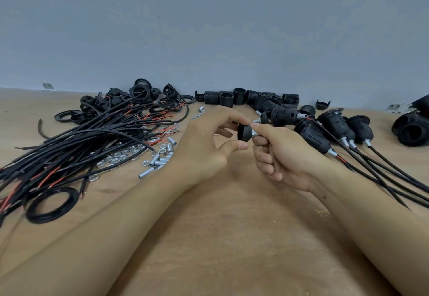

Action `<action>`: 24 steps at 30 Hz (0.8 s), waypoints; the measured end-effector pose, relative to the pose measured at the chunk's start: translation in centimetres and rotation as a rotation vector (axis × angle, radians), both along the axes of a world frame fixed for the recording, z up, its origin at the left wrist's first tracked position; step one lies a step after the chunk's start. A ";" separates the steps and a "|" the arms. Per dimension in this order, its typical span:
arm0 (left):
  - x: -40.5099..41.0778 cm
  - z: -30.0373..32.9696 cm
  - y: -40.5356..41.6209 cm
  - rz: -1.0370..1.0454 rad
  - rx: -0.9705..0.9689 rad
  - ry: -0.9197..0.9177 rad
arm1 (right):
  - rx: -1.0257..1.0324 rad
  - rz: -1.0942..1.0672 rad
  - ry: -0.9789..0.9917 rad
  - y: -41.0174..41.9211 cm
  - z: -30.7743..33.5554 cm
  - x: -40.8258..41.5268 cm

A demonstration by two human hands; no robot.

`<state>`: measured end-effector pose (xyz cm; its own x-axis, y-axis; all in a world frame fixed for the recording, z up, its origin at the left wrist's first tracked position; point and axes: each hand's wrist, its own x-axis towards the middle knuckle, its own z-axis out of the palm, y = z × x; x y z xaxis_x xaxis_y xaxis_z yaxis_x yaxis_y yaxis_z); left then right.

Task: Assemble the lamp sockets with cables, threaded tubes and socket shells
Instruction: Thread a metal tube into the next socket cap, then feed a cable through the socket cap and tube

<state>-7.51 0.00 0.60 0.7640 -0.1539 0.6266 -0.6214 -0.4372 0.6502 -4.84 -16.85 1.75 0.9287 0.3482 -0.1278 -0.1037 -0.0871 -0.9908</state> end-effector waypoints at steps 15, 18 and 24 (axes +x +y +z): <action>2.5 1.2 10.9 1.189 0.623 0.462 | -0.097 0.003 -0.040 -0.3 -1.0 0.5; 2.4 1.3 10.6 1.182 0.580 0.355 | -0.091 -0.002 -0.034 -0.4 -0.8 0.5; 1.9 2.5 7.8 1.017 0.283 -0.399 | -0.036 0.022 -0.073 -0.5 -0.8 0.6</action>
<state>-5.64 7.85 3.05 0.3682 0.2503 0.8954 -0.0336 -0.9589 0.2819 -4.25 -17.32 0.92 0.9283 0.3647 -0.0730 -0.0291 -0.1245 -0.9918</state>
